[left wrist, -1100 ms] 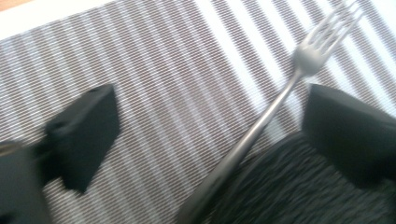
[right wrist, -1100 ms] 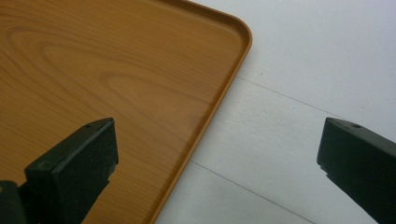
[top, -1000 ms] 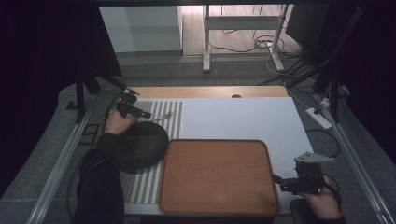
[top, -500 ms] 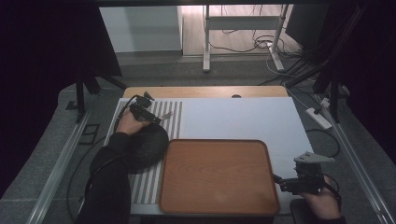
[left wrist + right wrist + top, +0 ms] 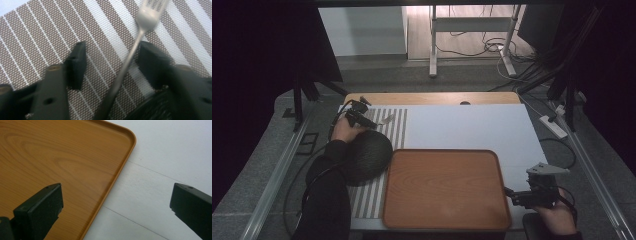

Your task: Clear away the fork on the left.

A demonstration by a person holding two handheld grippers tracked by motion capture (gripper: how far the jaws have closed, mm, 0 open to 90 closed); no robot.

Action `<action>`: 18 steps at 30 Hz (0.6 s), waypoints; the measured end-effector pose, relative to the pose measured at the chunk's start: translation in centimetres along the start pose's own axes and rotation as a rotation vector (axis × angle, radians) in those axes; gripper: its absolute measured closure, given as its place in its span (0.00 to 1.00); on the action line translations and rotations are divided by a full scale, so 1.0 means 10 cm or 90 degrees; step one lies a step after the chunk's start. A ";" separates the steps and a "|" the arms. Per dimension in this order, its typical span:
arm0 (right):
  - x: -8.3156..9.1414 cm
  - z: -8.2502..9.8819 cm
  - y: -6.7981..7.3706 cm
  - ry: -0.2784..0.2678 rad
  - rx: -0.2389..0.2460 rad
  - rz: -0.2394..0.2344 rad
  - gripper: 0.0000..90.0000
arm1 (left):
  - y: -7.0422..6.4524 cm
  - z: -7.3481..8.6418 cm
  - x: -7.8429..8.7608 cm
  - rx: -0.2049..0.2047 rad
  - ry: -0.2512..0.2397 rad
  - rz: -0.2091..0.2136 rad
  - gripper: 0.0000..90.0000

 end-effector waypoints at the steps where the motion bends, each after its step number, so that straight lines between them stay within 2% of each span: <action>1: 0.00 0.00 0.00 0.000 0.000 0.000 0.00 | 0.01 0.01 0.01 0.001 -0.002 0.003 0.65; 2: 0.00 0.00 0.00 0.000 0.001 0.000 0.00 | 0.02 0.02 0.02 -0.003 -0.003 0.005 0.78; 3: 0.00 0.00 0.00 0.001 0.001 0.000 0.00 | 0.03 0.03 0.03 -0.005 -0.002 0.009 0.83; 4: 0.00 0.00 0.00 0.001 0.001 0.000 0.00 | 0.04 0.04 0.03 -0.005 -0.005 0.009 0.83; 5: 0.00 0.00 0.00 0.001 0.001 0.000 0.00 | 0.05 0.05 0.04 -0.005 -0.008 0.012 0.88; 8: 0.00 0.00 0.00 0.001 0.001 0.000 0.00 | 0.04 0.06 0.03 -0.019 -0.010 0.014 0.94; 15: 0.00 0.00 0.00 0.000 0.000 -0.001 0.00 | 0.06 0.07 0.06 -0.018 -0.010 0.034 0.94; 17: 0.00 0.00 0.00 0.000 0.000 -0.001 0.00 | 0.07 0.07 0.07 -0.018 -0.008 0.036 0.94; 18: 0.00 0.00 0.00 0.000 0.001 -0.001 0.00 | 0.08 0.07 0.09 -0.021 -0.004 0.029 0.94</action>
Point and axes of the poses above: each handheld gripper's, and its own axes: x roughly backward along the jaws, z roughly out of its underside, y roughly to its left, the point moved 8 cm from there along -x, roughly forward along the jaws, and after that the axes turned 10 degrees about z, right-handed, at the moved point
